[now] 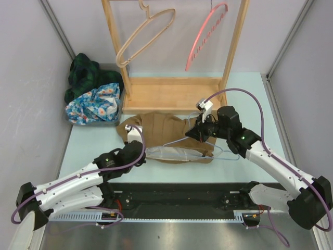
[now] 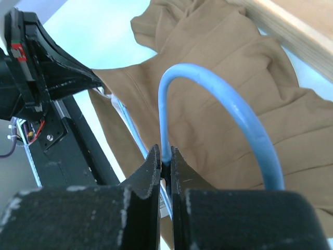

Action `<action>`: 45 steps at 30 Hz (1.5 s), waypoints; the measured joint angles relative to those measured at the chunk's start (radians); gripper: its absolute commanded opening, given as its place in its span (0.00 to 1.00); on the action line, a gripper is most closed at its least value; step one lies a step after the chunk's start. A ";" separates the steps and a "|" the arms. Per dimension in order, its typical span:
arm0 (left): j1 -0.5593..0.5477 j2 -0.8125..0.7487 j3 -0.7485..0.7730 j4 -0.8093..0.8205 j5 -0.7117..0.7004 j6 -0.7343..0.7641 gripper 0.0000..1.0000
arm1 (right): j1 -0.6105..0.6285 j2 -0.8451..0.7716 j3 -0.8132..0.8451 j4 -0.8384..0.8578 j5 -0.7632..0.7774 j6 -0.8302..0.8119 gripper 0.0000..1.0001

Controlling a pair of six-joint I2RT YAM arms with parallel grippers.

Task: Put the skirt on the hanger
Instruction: Locate the hanging ribbon on the skirt

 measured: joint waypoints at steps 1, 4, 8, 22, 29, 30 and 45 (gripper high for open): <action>0.000 -0.001 0.000 -0.005 -0.002 -0.006 0.00 | -0.001 -0.003 -0.006 -0.004 0.001 0.000 0.00; 0.000 -0.003 0.000 -0.022 -0.020 -0.026 0.00 | -0.004 -0.009 -0.015 -0.008 0.001 0.000 0.00; 0.000 -0.012 -0.002 -0.030 -0.042 -0.051 0.00 | -0.005 -0.013 -0.018 -0.003 -0.019 0.007 0.00; 0.000 0.011 -0.002 0.014 -0.060 -0.075 0.00 | 0.109 -0.008 -0.020 0.019 0.071 0.019 0.00; 0.000 0.008 -0.009 0.024 -0.060 -0.075 0.00 | 0.163 -0.002 -0.020 0.042 0.169 0.022 0.00; 0.000 0.008 -0.010 0.024 -0.060 -0.075 0.00 | 0.170 -0.002 -0.020 0.044 0.186 0.024 0.00; 0.001 0.000 -0.020 0.029 -0.066 -0.074 0.00 | 0.203 -0.042 -0.037 0.067 0.282 0.026 0.00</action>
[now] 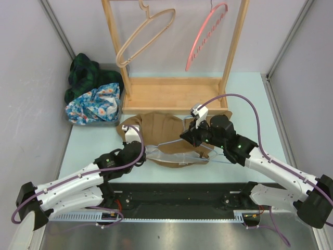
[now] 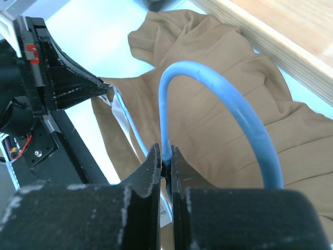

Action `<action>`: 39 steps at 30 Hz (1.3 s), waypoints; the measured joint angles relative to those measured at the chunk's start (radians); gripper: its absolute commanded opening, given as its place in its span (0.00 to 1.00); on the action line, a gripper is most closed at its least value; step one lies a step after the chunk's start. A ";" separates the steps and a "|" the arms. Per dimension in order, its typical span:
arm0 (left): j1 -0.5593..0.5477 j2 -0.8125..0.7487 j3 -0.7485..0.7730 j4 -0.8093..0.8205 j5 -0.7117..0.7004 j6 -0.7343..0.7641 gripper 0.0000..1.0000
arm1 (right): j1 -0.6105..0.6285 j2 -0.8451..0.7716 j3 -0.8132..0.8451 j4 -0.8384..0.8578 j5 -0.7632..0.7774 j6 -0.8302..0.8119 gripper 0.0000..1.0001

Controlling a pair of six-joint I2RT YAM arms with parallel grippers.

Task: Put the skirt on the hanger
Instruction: Locate the hanging ribbon on the skirt

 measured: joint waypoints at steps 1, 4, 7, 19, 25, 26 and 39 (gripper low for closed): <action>0.000 0.000 0.000 0.000 -0.006 0.000 0.00 | -0.002 -0.003 0.000 0.002 -0.010 0.000 0.00; 0.000 0.000 0.000 -0.005 -0.028 -0.004 0.00 | -0.006 -0.004 0.000 0.002 -0.035 0.000 0.00; 0.000 0.000 0.000 -0.013 -0.048 -0.013 0.00 | -0.013 -0.004 0.000 -0.001 -0.069 0.000 0.00; 0.000 -0.036 -0.029 0.014 -0.033 -0.024 0.00 | -0.022 -0.005 -0.015 -0.013 -0.105 0.001 0.00; 0.000 -0.069 -0.043 0.035 -0.018 -0.018 0.00 | -0.017 -0.005 -0.016 -0.006 -0.080 0.001 0.00; 0.000 -0.070 -0.043 0.038 -0.014 -0.018 0.00 | -0.016 -0.005 -0.017 -0.006 -0.075 0.001 0.00; 0.000 -0.069 -0.053 0.075 0.013 0.002 0.00 | -0.009 -0.005 -0.024 0.013 -0.063 0.003 0.00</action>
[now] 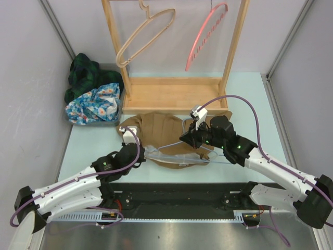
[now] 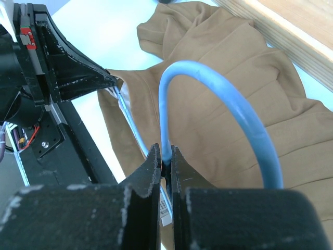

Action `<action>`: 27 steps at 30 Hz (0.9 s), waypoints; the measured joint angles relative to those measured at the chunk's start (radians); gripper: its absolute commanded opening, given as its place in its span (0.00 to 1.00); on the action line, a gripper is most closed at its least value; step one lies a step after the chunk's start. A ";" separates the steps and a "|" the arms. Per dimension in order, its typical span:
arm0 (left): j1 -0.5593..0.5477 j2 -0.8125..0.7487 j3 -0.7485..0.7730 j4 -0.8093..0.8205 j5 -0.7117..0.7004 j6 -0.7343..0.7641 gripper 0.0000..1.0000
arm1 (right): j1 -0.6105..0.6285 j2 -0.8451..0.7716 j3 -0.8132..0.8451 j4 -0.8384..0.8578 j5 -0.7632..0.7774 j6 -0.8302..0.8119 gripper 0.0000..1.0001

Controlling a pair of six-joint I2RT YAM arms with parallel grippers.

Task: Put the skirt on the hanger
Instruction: Locate the hanging ribbon on the skirt, then place skirt on hanger

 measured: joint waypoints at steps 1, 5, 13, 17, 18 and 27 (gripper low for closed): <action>0.000 0.001 0.000 0.005 0.001 0.002 0.00 | 0.002 0.000 0.000 0.003 0.000 0.001 0.00; 0.000 0.005 0.000 0.024 0.002 0.006 0.00 | 0.005 0.000 0.000 0.007 -0.005 0.005 0.00; 0.000 0.025 0.000 0.023 -0.009 0.006 0.00 | 0.003 0.000 -0.005 0.005 -0.011 0.005 0.00; 0.000 0.035 0.000 0.020 -0.011 0.006 0.00 | -0.010 -0.001 -0.008 0.002 -0.012 0.004 0.00; 0.000 0.035 0.000 0.020 -0.014 0.006 0.00 | -0.015 -0.002 -0.008 0.002 -0.014 0.004 0.00; 0.000 0.041 0.000 0.019 -0.029 0.006 0.00 | -0.031 -0.009 -0.008 -0.005 -0.026 0.002 0.00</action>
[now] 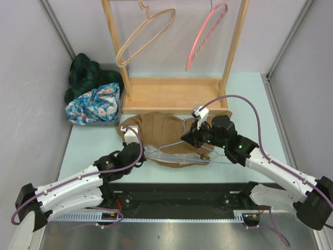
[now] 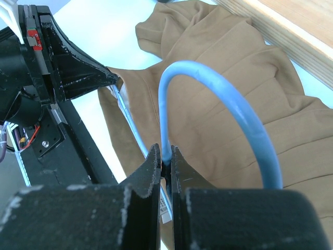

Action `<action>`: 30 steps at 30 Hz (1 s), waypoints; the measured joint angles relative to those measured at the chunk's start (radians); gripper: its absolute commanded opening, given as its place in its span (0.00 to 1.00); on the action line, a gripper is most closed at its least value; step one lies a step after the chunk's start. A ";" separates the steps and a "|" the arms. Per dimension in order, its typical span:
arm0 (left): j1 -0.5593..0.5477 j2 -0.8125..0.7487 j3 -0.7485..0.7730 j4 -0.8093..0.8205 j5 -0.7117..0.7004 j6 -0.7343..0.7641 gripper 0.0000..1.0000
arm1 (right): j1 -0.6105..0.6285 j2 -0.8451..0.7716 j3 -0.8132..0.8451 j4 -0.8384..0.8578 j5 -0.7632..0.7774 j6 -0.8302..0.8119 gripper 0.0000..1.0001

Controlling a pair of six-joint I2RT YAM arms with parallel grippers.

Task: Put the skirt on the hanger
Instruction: Place skirt on hanger

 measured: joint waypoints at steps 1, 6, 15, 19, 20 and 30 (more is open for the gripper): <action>0.000 0.000 0.000 0.000 0.000 0.000 0.00 | 0.000 0.000 0.000 0.000 0.000 0.000 0.00; 0.000 0.003 0.000 -0.002 -0.004 0.000 0.00 | -0.002 -0.002 0.000 0.000 -0.002 0.000 0.00; 0.000 0.006 0.000 -0.021 -0.022 -0.001 0.00 | -0.005 -0.005 0.000 0.000 -0.004 0.000 0.00; 0.000 0.006 0.000 -0.021 -0.023 -0.001 0.00 | -0.005 -0.005 0.000 0.000 -0.005 0.000 0.00; 0.000 0.006 0.000 -0.021 -0.023 -0.001 0.00 | -0.005 -0.005 0.000 0.000 -0.006 0.000 0.00; 0.000 0.005 0.000 0.004 -0.019 0.000 0.00 | 0.005 -0.002 0.000 0.003 -0.014 0.000 0.00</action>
